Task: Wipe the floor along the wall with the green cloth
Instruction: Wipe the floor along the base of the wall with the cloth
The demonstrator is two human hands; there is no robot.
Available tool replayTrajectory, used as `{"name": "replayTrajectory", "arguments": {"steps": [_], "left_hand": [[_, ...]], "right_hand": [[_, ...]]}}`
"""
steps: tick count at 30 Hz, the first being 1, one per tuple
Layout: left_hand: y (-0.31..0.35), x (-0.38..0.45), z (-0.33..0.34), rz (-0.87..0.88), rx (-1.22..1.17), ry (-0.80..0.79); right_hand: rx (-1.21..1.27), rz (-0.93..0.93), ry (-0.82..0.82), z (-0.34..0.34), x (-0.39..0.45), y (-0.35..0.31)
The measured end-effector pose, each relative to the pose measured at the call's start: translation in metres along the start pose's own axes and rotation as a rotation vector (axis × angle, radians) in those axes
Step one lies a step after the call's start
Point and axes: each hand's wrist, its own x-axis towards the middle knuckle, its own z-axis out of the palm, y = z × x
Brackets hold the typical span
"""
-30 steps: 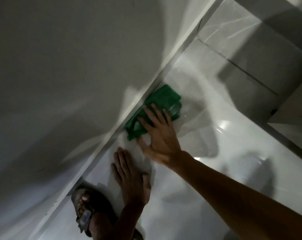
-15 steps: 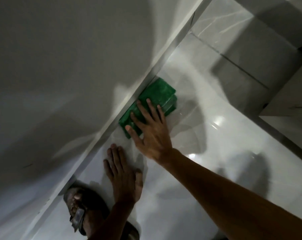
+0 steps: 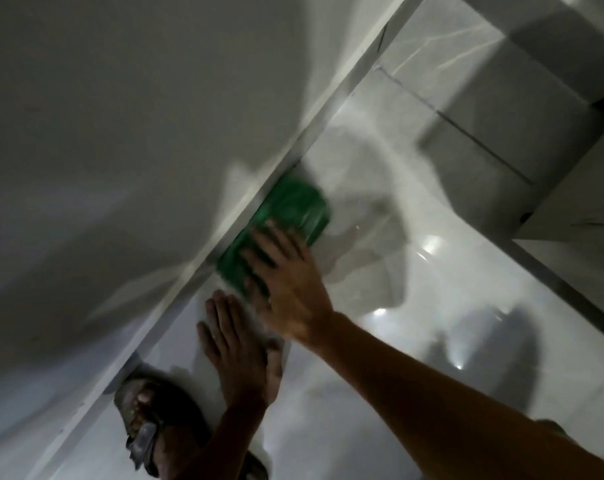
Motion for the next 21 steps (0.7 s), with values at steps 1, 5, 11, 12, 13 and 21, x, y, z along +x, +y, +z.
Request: {"name": "replayTrajectory", "arguments": {"steps": [1, 5, 11, 12, 13, 21], "left_hand": [[0.001, -0.001, 0.001, 0.001, 0.015, 0.006], [-0.008, -0.003, 0.004, 0.016, -0.039, 0.061], [-0.01, -0.003, 0.002, 0.045, -0.058, 0.079], [-0.011, -0.002, 0.002, 0.036, -0.061, 0.074], [-0.011, -0.002, 0.003, 0.031, -0.06, 0.071], [-0.024, 0.004, 0.01, -0.05, -0.039, 0.123]], "right_hand": [[-0.039, -0.113, -0.08, 0.004, -0.009, 0.001], [-0.11, -0.202, -0.081, -0.003, 0.002, 0.033], [-0.048, 0.273, 0.29, -0.023, 0.044, 0.047], [0.016, 0.333, 0.327, -0.019, 0.048, 0.035], [0.066, 0.358, 0.34, -0.013, 0.047, 0.025], [-0.153, -0.071, 0.079, -0.005, 0.008, 0.054]]}}
